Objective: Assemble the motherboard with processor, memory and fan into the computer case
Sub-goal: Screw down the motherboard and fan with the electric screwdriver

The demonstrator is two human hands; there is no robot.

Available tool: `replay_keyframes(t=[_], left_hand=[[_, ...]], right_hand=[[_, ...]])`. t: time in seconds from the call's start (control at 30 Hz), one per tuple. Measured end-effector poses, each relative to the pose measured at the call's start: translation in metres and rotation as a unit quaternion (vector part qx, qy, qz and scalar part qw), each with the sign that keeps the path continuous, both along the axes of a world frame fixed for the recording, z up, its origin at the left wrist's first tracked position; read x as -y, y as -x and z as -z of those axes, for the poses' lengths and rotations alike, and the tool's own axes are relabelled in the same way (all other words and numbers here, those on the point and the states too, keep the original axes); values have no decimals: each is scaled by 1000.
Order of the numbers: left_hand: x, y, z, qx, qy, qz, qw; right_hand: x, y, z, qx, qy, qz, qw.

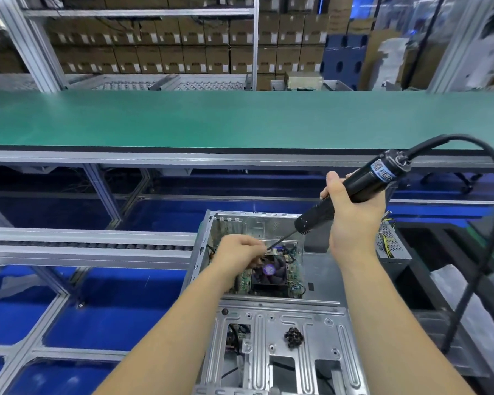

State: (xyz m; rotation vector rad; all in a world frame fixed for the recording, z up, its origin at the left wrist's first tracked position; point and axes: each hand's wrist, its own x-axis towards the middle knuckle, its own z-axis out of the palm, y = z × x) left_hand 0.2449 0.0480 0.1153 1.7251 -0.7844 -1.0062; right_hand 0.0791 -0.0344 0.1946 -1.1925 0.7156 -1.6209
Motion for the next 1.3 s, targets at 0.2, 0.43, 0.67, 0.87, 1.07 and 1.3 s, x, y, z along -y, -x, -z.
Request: replay_keyframes(t=[0.2, 0.43, 0.67, 0.87, 1.07, 1.3], left_hand=[[14, -19, 30, -166, -33, -168, 971], [28, -37, 56, -194, -33, -192, 962], [37, -48, 71, -240, -43, -236, 941], [42, -50, 75, -285, -45, -270, 919], [42, -51, 77, -293, -47, -279, 913], [42, -51, 76, -299, -44, -276, 912]], right_hand=[[10, -19, 5, -10, -1, -8, 1000], [18, -47, 16, -7, -6, -40, 999], [21, -70, 16, 12, -11, -68, 998], [18, -77, 14, 28, -15, -99, 995], [15, -75, 14, 26, -19, -106, 994], [15, -73, 12, 30, -18, -102, 994]])
